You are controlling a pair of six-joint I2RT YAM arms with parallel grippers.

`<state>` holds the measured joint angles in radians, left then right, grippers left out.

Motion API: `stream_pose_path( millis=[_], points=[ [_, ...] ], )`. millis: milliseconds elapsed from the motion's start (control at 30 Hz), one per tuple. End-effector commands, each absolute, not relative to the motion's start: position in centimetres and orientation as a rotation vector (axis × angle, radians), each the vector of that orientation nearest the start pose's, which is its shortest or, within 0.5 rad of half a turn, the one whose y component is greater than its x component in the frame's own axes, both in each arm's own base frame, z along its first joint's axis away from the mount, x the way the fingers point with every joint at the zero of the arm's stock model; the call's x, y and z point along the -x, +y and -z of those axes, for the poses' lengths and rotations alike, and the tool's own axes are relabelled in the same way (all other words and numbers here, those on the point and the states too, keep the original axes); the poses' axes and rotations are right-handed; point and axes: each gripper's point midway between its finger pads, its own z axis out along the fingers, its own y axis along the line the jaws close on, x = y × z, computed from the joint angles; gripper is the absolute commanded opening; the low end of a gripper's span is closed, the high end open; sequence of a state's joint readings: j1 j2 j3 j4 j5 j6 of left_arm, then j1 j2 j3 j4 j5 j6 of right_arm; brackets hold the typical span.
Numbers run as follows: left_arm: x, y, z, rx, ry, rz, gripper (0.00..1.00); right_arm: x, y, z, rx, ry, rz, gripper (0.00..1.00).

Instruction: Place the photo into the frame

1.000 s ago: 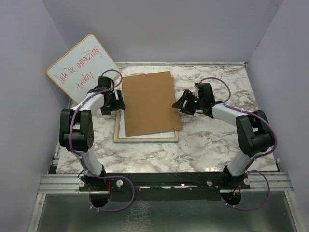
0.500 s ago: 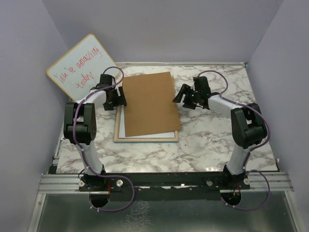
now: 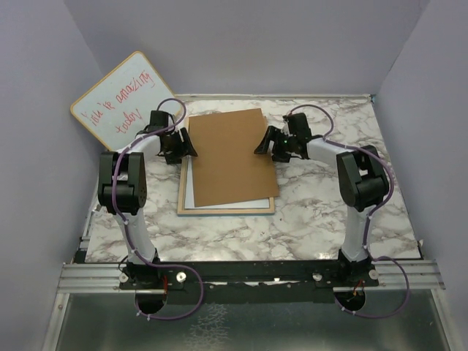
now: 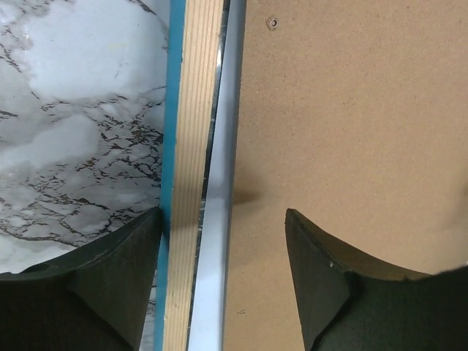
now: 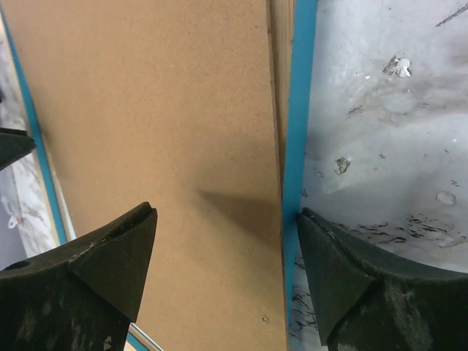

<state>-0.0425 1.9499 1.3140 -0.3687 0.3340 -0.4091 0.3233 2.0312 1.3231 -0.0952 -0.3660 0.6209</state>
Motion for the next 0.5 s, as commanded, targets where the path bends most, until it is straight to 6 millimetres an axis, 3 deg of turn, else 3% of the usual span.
stream_pose_path(
  millis=[0,333,467],
  points=[
    [-41.4,-13.1,-3.6,0.311,2.653,0.812,0.66,-42.6,23.6,-3.9,-0.148,2.499,-0.971,0.82],
    [-37.3,-19.1,-3.8,0.219,2.692,0.950,0.67,-38.5,20.7,-4.3,-0.185,2.525,-0.878,0.78],
    [-36.3,-19.1,-3.9,0.267,2.683,0.911,0.71,-37.1,18.7,-3.7,-0.275,2.559,-0.744,0.77]
  ],
)
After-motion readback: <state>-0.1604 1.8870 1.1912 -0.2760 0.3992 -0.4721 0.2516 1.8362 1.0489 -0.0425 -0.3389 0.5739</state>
